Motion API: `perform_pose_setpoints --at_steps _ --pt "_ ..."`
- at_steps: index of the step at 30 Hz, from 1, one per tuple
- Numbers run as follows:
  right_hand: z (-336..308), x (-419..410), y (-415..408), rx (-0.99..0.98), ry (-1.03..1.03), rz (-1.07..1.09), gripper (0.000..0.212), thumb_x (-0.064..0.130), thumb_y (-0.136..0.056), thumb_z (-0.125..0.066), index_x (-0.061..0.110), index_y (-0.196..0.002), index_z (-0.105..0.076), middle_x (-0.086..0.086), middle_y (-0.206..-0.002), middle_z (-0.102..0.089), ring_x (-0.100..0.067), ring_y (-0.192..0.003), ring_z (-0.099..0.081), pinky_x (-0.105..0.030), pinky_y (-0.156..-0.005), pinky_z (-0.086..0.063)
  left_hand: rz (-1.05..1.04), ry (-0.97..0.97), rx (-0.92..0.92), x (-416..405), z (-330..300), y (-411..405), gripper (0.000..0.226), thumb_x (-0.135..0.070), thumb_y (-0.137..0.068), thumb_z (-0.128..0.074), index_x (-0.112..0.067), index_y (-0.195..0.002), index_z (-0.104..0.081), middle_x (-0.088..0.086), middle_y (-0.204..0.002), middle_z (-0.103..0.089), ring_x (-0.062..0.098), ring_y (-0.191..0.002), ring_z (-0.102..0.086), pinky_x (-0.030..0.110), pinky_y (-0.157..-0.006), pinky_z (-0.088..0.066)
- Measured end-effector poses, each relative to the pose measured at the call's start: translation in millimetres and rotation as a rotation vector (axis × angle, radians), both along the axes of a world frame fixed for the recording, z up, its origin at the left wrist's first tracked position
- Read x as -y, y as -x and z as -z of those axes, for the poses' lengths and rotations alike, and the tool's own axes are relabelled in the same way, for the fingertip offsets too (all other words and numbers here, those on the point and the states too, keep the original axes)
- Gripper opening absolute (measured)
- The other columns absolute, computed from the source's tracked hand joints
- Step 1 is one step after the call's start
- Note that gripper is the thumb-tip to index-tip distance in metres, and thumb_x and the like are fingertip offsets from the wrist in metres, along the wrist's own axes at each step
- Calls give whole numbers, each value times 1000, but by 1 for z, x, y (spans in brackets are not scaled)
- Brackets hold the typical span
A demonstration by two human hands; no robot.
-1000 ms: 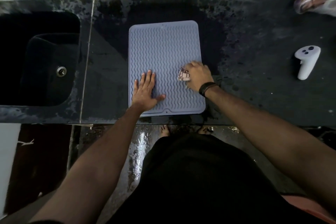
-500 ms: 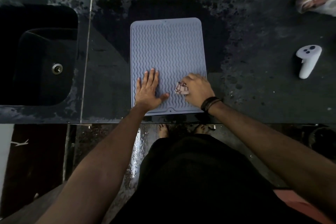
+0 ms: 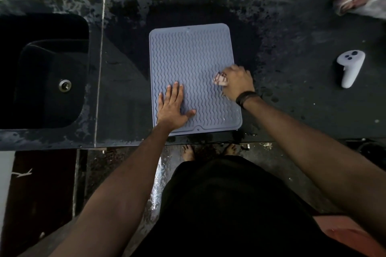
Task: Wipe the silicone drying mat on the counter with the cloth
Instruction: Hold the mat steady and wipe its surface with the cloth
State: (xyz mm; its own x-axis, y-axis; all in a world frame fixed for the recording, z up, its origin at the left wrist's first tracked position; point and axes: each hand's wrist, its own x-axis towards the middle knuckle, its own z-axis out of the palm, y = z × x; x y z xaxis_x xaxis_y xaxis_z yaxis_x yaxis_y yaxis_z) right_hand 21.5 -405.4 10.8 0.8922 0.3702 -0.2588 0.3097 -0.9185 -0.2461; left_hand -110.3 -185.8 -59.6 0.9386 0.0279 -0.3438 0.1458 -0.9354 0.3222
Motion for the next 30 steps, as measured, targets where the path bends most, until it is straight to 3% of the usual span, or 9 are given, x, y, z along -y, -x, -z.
perform_pose_setpoints --at_steps 5,9,14,22,27,30 --pt "6 5 -2 -42 48 -58 52 19 -77 -68 11 -126 -53 -12 -128 -52 -33 -117 -46 -46 -99 -36 0 -4 -3 0 -1 -1 103 -75 -91 -41 -22 -161 13 -2 -167 22 21 -153 24 46 -121 19" --pt "7 31 42 -48 24 -153 50 18 -72 -69 14 -121 -58 -7 -120 -56 -29 -113 -50 -42 -96 -39 -2 -18 -7 1 0 -1 103 -74 -91 -42 -21 -160 13 -1 -167 22 22 -153 24 46 -121 20" --pt "5 41 48 -120 -17 -118 49 13 -70 -67 12 -119 -61 -9 -118 -59 -31 -109 -54 -42 -95 -45 2 -8 -12 0 -3 0 103 -74 -91 -42 -19 -161 10 1 -168 19 24 -154 21 51 -123 14" --pt "3 46 90 -158 38 -235 58 25 -69 -74 21 -125 -58 -3 -129 -54 -24 -124 -46 -39 -100 -36 -4 -7 -6 1 -1 0 103 -73 -92 -43 -20 -161 11 0 -168 20 23 -154 22 50 -123 15" --pt "-4 56 87 -178 88 -288 41 24 -71 -66 22 -112 -63 0 -114 -58 -22 -110 -53 -36 -92 -41 -9 -18 -8 1 1 -1 103 -74 -91 -41 -21 -161 13 -1 -167 21 22 -153 23 49 -122 16" --pt "-4 36 74 -99 4 -183 39 24 -72 -68 15 -109 -62 -4 -112 -58 -26 -109 -52 -38 -92 -40 -6 -17 -13 1 2 -1 103 -74 -91 -41 -21 -161 13 -1 -167 21 22 -153 23 48 -122 17"
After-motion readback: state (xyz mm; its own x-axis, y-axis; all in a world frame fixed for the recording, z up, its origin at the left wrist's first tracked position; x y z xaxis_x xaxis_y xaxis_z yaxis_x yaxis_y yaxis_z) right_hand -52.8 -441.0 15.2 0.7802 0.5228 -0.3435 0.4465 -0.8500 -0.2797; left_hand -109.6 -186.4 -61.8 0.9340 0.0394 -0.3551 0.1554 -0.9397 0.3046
